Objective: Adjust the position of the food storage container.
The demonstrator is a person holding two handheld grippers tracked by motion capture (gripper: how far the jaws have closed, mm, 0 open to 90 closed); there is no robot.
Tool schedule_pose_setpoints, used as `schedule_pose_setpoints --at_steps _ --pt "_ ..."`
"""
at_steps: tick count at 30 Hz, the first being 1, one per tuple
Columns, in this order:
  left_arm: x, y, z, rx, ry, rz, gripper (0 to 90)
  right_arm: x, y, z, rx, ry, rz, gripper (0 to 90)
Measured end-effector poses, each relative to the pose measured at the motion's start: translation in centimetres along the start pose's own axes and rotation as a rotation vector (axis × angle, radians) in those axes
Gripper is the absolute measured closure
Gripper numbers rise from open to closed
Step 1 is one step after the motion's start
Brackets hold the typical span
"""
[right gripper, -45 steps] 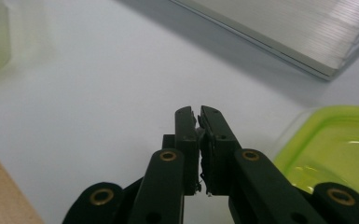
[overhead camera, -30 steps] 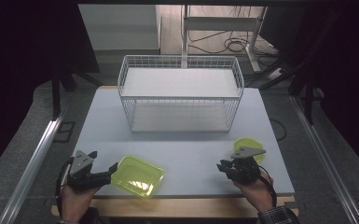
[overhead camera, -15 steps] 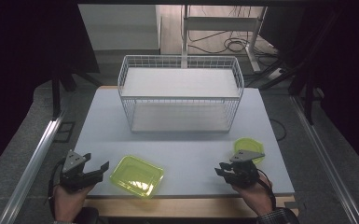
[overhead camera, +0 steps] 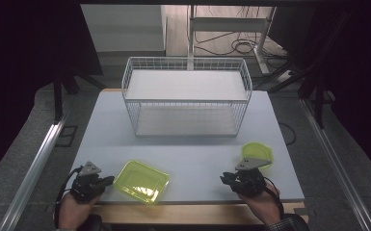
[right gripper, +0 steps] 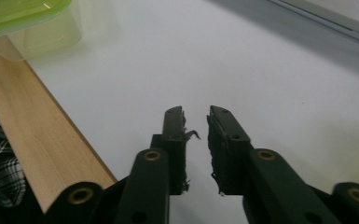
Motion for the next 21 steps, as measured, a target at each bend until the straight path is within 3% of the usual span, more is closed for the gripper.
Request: schedule_pose_setpoints --at_steps 4,8,11,12,21 --pt "0.0 0.8 -0.2 0.025 -0.02 -0.01 89.9 0.0 -0.5 -0.2 -0.028 -0.008 0.004 87.3" --pt "-0.6 1.7 -0.5 0.07 -0.008 -0.002 89.9 0.1 -1.6 -0.9 -0.071 -0.032 0.028 88.9" --pt "-0.9 2.2 -0.8 0.079 -0.014 -0.014 89.9 0.1 -1.9 -1.1 -0.082 -0.037 0.034 89.0" --pt "-1.1 2.7 -1.2 0.088 -0.022 -0.034 89.8 0.1 -2.1 -1.3 -0.089 -0.041 0.037 89.0" --pt "-2.5 5.0 -2.6 0.145 -0.029 -0.089 89.8 0.2 -2.8 -1.8 -0.128 -0.051 0.036 89.0"
Point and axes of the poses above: each handheld gripper's, and its own axes: z roughly backward along the jaws, x roughly out of its underside, y roughly to its right, the point moved 6 cm from there along -z, roughly forward along the jaws, and after that the axes turned 2 degrees about -x, right-handed, at the moved point
